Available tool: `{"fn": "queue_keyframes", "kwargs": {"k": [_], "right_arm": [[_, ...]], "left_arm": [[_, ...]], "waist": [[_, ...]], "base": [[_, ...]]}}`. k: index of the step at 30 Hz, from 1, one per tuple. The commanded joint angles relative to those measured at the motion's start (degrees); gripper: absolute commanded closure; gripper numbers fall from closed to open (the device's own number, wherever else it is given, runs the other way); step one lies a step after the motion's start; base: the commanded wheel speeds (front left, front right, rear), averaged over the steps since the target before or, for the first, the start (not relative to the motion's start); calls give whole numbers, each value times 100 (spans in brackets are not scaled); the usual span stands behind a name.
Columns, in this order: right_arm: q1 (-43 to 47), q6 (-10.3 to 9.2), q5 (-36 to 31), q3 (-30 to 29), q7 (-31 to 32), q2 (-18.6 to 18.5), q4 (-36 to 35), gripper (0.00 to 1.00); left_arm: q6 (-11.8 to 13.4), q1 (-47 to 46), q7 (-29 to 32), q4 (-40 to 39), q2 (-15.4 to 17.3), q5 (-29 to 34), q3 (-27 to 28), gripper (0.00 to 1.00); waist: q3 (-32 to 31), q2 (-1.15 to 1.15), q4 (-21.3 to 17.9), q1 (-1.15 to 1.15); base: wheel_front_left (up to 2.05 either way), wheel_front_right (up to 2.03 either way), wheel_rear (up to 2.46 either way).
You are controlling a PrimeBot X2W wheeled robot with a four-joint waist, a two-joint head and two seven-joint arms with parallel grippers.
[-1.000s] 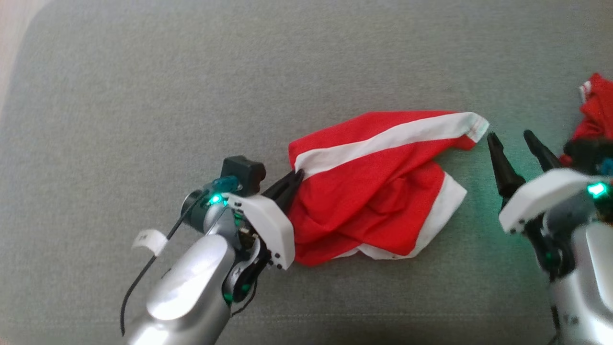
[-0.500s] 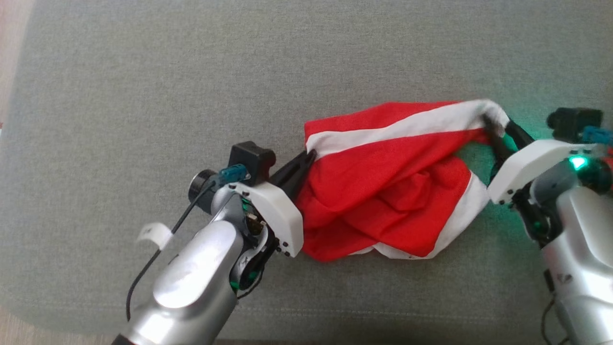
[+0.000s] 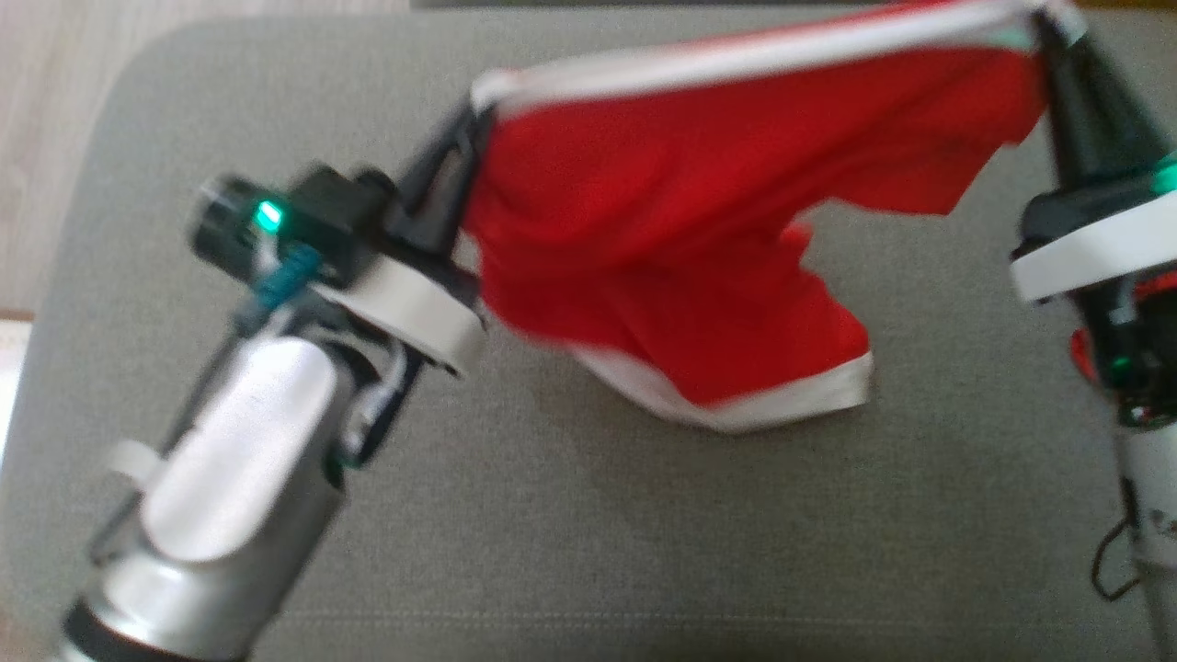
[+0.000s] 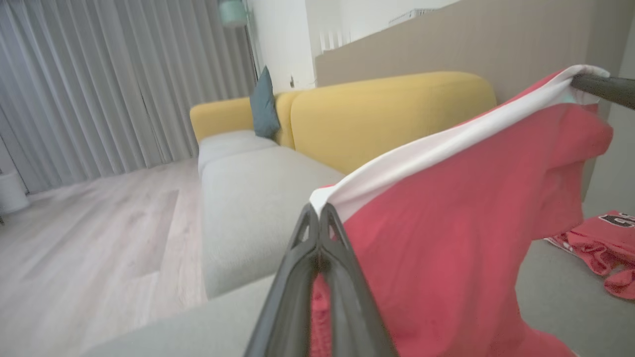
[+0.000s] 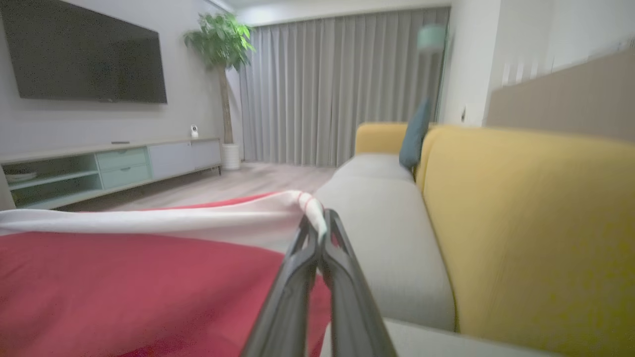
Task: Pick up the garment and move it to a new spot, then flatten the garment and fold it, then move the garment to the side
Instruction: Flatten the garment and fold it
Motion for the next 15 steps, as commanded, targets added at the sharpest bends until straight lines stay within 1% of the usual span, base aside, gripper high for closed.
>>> {"fn": "queue_keyframes", "kwargs": {"k": [1,5,9,15], "right_arm": [[-34,37,-92,-57,126,-115,-429,100],[-61,37,-332,-370,613,-96,-1397,100],[-62,37,-407,-665,1087,-101,-2057,100],[26,37,-306,-743,1394,-68,-2269,100]], "left_arm": [[64,-388,29,-332,252,72,327,100],[150,-617,264,-815,553,178,517,100],[220,-752,548,-1236,790,182,688,100],[210,-796,813,-1414,891,76,731,100]], "waist": [[-208,0,-37,0],[-486,0,-47,0],[-800,0,-67,0],[-945,0,-78,0]], "base": [[0,0,0],[0,0,0],[0,0,0],[0,0,0]]}}
